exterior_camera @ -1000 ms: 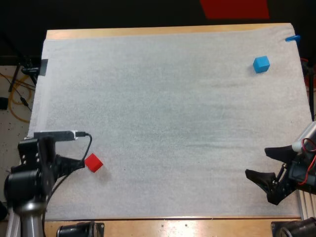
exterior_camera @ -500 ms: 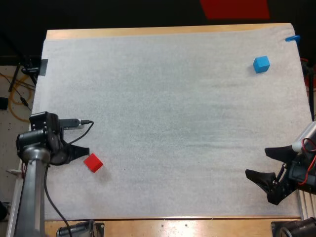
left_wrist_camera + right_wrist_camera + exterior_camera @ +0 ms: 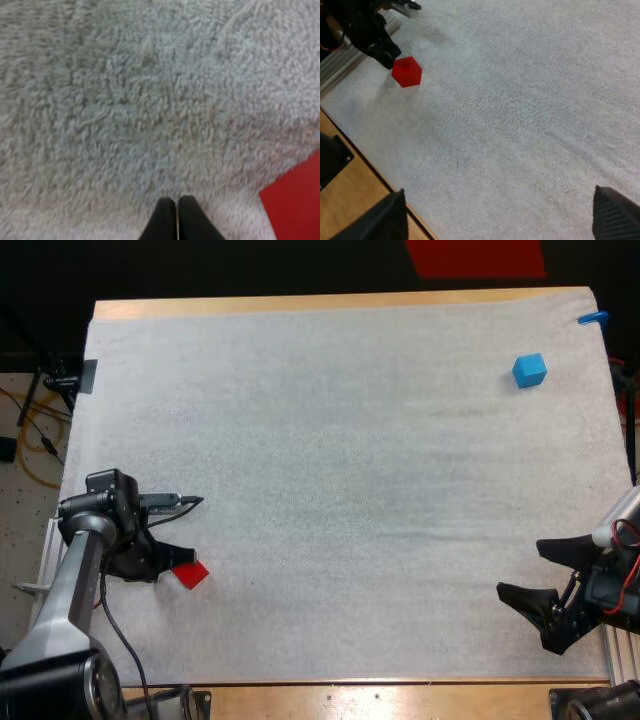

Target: Stack red cube on blue cube

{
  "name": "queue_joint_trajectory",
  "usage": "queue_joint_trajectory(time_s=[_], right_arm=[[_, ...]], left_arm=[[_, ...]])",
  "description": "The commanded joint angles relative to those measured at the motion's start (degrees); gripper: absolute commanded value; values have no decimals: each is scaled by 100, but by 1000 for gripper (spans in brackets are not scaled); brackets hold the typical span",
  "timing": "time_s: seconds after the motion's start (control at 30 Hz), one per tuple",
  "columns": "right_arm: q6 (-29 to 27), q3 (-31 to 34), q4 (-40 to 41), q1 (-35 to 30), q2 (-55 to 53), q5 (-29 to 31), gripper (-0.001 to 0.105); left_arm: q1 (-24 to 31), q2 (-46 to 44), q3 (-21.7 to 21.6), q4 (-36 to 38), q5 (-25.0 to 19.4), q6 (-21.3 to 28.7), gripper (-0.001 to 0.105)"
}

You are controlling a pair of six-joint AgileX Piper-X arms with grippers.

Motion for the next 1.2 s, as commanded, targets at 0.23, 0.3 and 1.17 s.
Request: queue_joint_trajectory(time_s=[0.23, 0.3, 1.17], right_arm=[[-6, -53, -15, 17, -4, 132, 72], [-6, -53, -15, 17, -4, 130, 72], [-6, -53, -15, 17, -4, 210, 72]], left_arm=[[-70, -2, -5, -181, 464, -2, 0], [-150, -2, -5, -181, 612, -18, 0], [-3888, -2, -5, 64, 1972, -1626, 0]])
